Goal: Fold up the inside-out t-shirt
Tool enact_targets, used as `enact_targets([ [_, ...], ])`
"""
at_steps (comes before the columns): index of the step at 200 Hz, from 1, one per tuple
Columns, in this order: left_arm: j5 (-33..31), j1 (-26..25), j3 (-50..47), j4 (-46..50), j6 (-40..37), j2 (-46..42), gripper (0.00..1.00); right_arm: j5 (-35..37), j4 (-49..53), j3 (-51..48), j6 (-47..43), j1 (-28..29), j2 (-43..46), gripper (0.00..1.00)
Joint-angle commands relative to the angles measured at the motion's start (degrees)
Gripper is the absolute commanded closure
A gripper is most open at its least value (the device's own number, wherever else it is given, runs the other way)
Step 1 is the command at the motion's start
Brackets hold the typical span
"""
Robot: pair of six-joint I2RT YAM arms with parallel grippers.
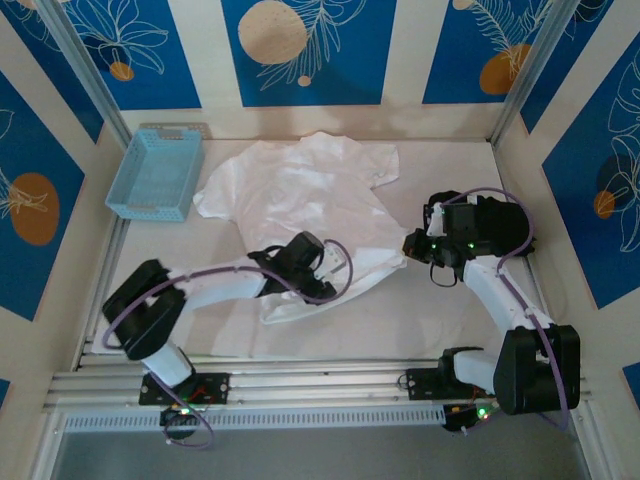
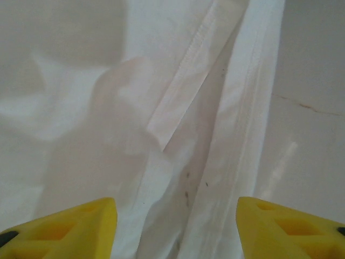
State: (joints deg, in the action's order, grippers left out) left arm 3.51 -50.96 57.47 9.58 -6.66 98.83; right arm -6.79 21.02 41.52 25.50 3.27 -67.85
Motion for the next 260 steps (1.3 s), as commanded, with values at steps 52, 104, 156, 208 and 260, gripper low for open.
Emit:
enact_targets([
  [52, -2.9, 1.2, 6.9, 0.1, -4.6, 9.2, 0.65, -2.7, -0.7, -0.8, -0.6, -0.9, 0.6, 0.96],
  [104, 0.4, 2.4, 6.4, -3.6, -0.2, 7.4, 0.93, -2.7, -0.4, -0.8, -0.7, -1.0, 0.8, 0.96],
  [156, 3.4, 4.5, 5.0, -5.8, 5.3, 1.7, 1.0, -0.9, -0.4, 0.4, -1.0, -0.9, 0.1, 0.92],
  [208, 11.6, 11.1, 1.1, -13.9, 25.7, -8.1, 1.0, 9.7, 4.7, 10.6, -4.3, -2.4, -6.1, 0.52],
  [260, 12.0, 12.0, 6.7, -3.7, 25.6, -13.6, 1.0, 7.4, -29.7, -14.5, -14.7, 31.0, 12.5, 0.47],
])
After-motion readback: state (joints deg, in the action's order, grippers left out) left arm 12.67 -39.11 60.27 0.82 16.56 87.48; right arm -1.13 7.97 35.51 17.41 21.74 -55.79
